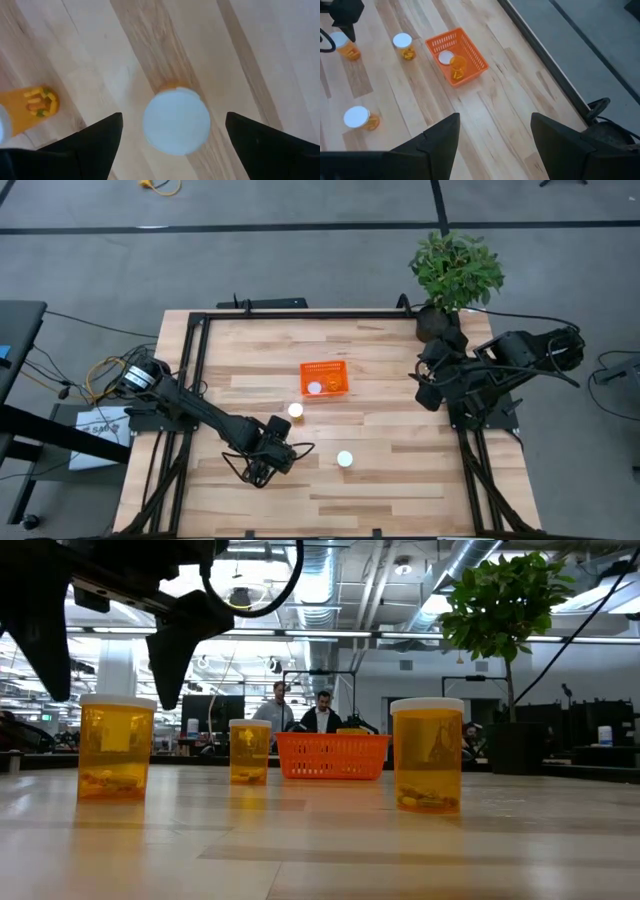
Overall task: Pick and place pill bottles into a basket
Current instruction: Put the orange pill bottle into the orange bin
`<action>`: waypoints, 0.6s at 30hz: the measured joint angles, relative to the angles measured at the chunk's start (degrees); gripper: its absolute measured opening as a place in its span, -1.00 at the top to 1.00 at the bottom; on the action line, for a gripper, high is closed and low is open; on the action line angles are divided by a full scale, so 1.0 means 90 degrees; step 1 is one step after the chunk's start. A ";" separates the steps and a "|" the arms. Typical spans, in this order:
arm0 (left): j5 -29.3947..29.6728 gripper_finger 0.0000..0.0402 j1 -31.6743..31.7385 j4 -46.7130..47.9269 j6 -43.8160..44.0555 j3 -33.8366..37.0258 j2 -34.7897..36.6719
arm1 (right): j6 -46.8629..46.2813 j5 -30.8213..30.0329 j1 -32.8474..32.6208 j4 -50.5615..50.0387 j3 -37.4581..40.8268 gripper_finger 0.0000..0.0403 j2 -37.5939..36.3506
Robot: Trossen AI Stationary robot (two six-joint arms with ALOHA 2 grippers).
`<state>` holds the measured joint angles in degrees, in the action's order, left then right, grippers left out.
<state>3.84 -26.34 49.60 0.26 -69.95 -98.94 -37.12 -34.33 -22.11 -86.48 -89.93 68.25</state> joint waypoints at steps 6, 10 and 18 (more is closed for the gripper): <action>0.0002 -0.72 0.0033 0.0000 -0.0154 -0.0002 -0.0066 | -0.0044 0.0002 0.0000 -0.0002 0.0000 -0.19 -0.0002; -0.0010 -0.72 0.0041 -0.0063 -0.0178 0.0061 -0.0070 | -0.0046 0.0002 0.0000 -0.0002 0.0000 -0.19 0.0000; -0.0109 -0.72 0.0073 -0.0379 -0.0214 0.0300 -0.0075 | -0.0049 0.0002 0.0001 -0.0001 0.0000 -0.19 -0.0001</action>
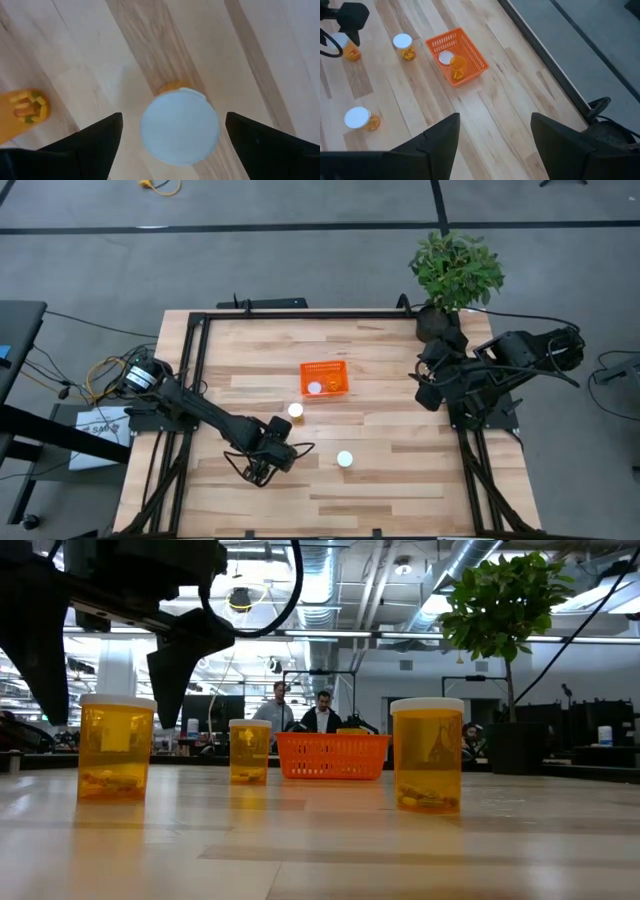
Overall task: Pick and place pill bottles into a basket
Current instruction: Put the orange pill bottle into the orange bin
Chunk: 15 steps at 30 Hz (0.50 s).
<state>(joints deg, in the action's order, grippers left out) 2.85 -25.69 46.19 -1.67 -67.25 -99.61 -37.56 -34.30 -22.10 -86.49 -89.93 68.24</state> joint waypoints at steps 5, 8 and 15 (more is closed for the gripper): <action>-0.0042 -0.72 0.0021 -0.0238 -0.0069 0.0147 0.0000 | -0.0038 0.0000 0.0001 0.0001 0.0000 -0.19 0.0001; -0.0117 -0.72 0.0033 -0.0437 -0.0076 0.0234 0.0000 | -0.0049 0.0000 0.0001 0.0001 0.0000 -0.19 0.0001; -0.0114 -0.72 0.0074 -0.0466 -0.0092 0.0318 0.0000 | -0.0062 0.0000 0.0000 0.0000 0.0000 -0.19 0.0001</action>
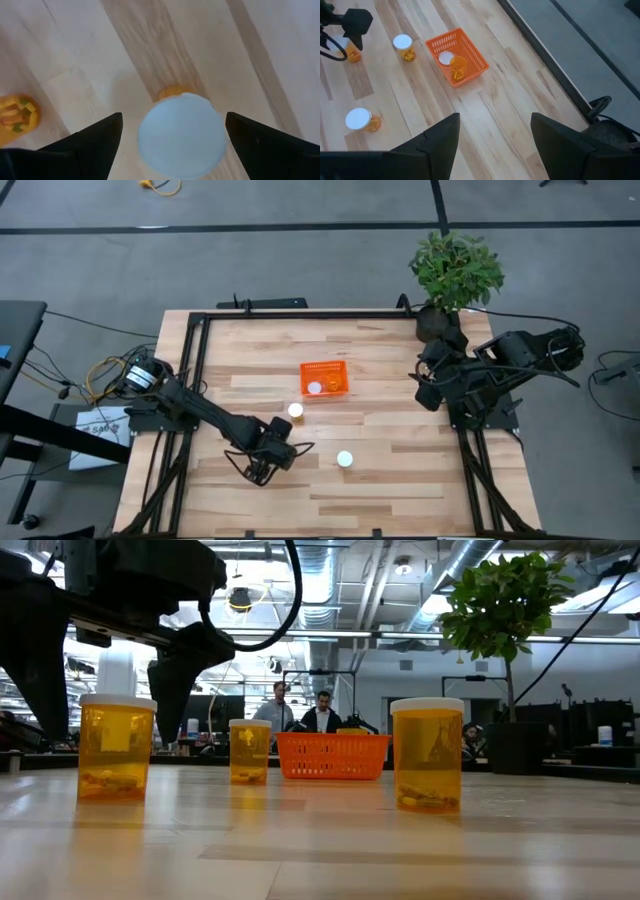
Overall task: Pick and place pill bottles into a basket
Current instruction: Put the orange pill bottle into the orange bin
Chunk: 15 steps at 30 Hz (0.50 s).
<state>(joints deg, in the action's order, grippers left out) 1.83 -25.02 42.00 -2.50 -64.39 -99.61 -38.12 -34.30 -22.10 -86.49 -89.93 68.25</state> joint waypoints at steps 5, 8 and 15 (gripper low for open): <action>0.0002 -0.72 0.0023 0.0010 -0.0106 0.0006 0.0000 | -0.0006 -0.0002 0.0000 0.0001 0.0000 -0.19 -0.0001; 0.0004 -0.72 0.0034 0.0029 -0.0120 0.0006 0.0002 | -0.0006 -0.0002 0.0000 0.0001 0.0000 -0.19 0.0000; 0.0005 -0.67 0.0079 0.0036 -0.0163 0.0006 0.0002 | -0.0006 -0.0002 0.0001 0.0001 0.0000 -0.19 0.0000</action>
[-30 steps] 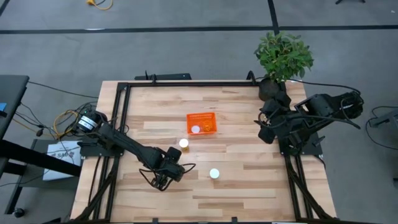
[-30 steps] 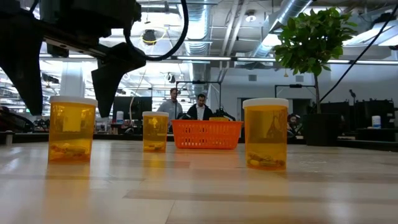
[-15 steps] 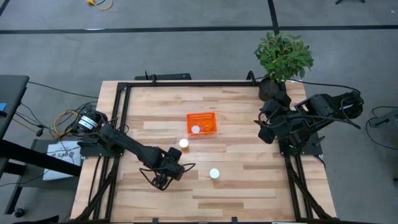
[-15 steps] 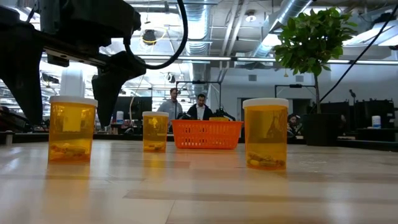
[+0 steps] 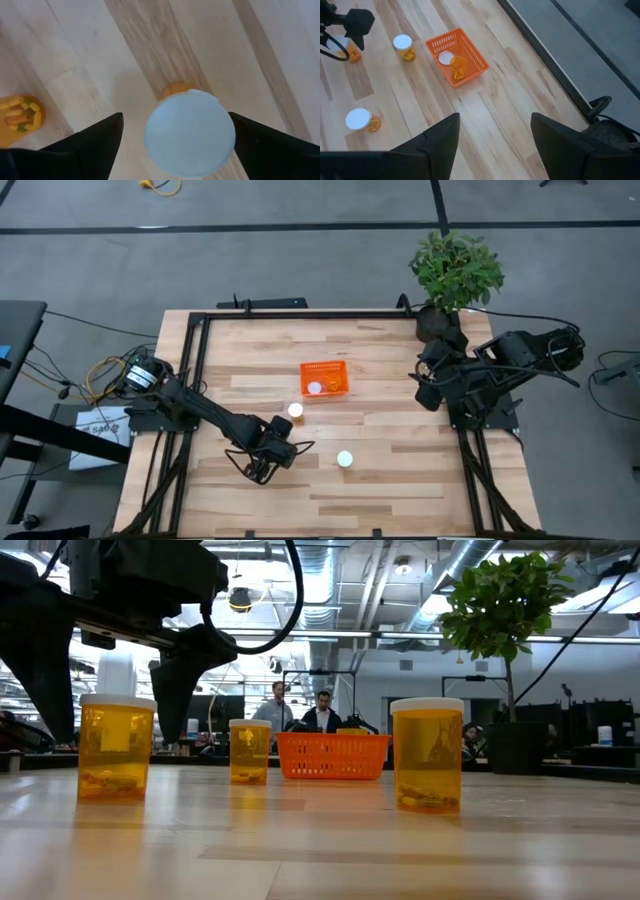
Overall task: Pick and place pill bottles into a basket
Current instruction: Put the orange pill bottle into the orange bin
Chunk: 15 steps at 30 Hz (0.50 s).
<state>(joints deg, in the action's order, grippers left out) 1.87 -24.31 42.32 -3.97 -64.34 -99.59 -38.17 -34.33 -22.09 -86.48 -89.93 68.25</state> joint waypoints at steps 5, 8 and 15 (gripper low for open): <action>0.0000 -0.46 0.0007 -0.0002 -0.0033 0.0000 0.0000 | 0.0002 0.0002 0.0000 0.0000 0.0000 -0.19 -0.0001; -0.0002 -0.33 0.0006 -0.0002 -0.0039 0.0000 0.0000 | 0.0002 0.0025 -0.0002 0.0000 0.0000 -0.19 0.0000; -0.0002 -0.11 0.0005 -0.0002 -0.0041 0.0000 0.0000 | 0.0003 0.0112 0.0001 0.0000 0.0000 -0.19 -0.0002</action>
<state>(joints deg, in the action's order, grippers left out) 1.85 -24.26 42.30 -4.34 -64.34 -99.59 -38.15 -33.32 -22.09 -86.48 -89.93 68.23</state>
